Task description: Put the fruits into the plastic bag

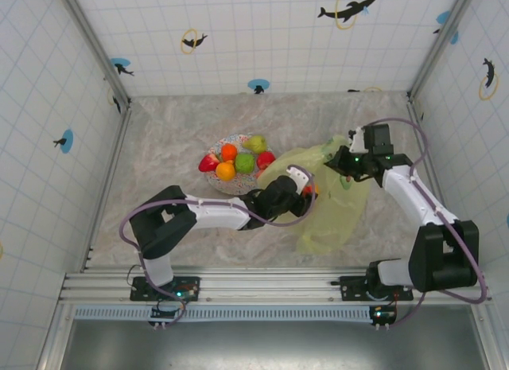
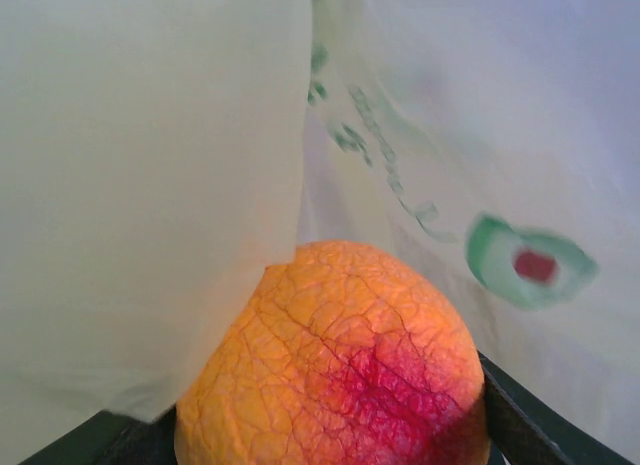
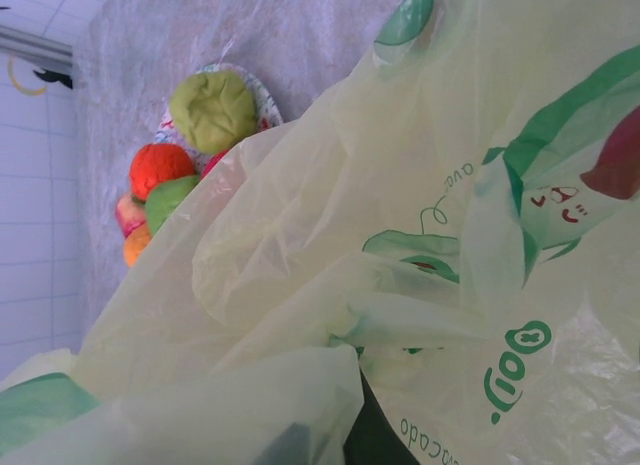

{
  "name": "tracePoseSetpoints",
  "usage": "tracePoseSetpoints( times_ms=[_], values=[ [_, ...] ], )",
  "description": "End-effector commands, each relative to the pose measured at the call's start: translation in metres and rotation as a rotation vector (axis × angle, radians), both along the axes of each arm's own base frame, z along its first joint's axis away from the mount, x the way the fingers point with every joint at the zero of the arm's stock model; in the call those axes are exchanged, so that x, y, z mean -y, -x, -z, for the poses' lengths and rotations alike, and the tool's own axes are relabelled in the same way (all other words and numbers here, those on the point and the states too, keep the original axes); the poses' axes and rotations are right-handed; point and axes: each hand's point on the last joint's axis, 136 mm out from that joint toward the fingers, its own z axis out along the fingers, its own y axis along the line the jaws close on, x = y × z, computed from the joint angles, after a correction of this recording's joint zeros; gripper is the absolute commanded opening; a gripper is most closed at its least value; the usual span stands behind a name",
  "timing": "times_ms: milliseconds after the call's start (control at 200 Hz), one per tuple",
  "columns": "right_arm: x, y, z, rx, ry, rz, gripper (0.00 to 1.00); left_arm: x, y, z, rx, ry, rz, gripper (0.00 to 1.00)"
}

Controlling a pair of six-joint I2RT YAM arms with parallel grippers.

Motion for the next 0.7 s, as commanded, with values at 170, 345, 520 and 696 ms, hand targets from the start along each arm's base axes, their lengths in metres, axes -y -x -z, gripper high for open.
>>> tracePoseSetpoints(
  times_ms=[170, 345, 520, 696],
  values=[
    [-0.018, 0.034, -0.025, -0.032, -0.219, -0.006, 0.00, -0.017, -0.019, -0.039, 0.069, 0.096, -0.086, 0.53],
    [-0.022, 0.042, -0.033, -0.046, -0.309, 0.020, 0.00, -0.005, -0.006, -0.022, 0.039, 0.068, 0.023, 0.56],
    [-0.023, 0.053, -0.017, -0.108, -0.370, 0.052, 0.00, 0.014, 0.004, 0.004, -0.017, 0.061, 0.119, 0.59],
    [-0.027, 0.059, -0.007, -0.143, -0.461, 0.076, 0.00, 0.038, -0.006, 0.010, -0.060, 0.110, 0.104, 0.60]
  ],
)
